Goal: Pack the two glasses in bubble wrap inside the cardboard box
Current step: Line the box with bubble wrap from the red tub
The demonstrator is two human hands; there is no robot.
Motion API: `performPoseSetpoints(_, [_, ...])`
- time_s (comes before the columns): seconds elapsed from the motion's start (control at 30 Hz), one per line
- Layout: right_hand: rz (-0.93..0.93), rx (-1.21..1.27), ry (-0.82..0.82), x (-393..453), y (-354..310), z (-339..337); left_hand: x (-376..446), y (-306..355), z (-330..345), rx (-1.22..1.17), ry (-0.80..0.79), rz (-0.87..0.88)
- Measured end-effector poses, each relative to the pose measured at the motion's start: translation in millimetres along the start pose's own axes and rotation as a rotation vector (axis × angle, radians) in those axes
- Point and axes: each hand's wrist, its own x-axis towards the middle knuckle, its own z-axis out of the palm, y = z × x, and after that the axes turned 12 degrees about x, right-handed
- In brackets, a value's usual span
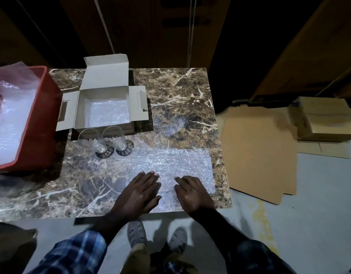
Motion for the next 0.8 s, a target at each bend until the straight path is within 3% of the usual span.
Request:
performPoseSetpoints(0.33, [0.034,0.113,-0.003,15.1,-12.8,-4.8,-4.7,-14.4,-19.8,-0.031,0.104,-0.097])
performPoseSetpoints(0.5, [0.015,0.094,-0.139,7.7,-16.9,1.5,-28.6,-22.4,-46.8,0.008,0.021,-0.106])
performPoseSetpoints(0.67, [-0.077,0.098,-0.101,1.5,-16.5,-0.6,-53.1,-13.9,-57.9,0.000,0.018,-0.144])
performPoseSetpoints(0.8, [0.101,0.236,-0.137,7.2,-3.3,-13.8,-61.0,-27.8,-56.8,-0.142,-0.012,-0.183])
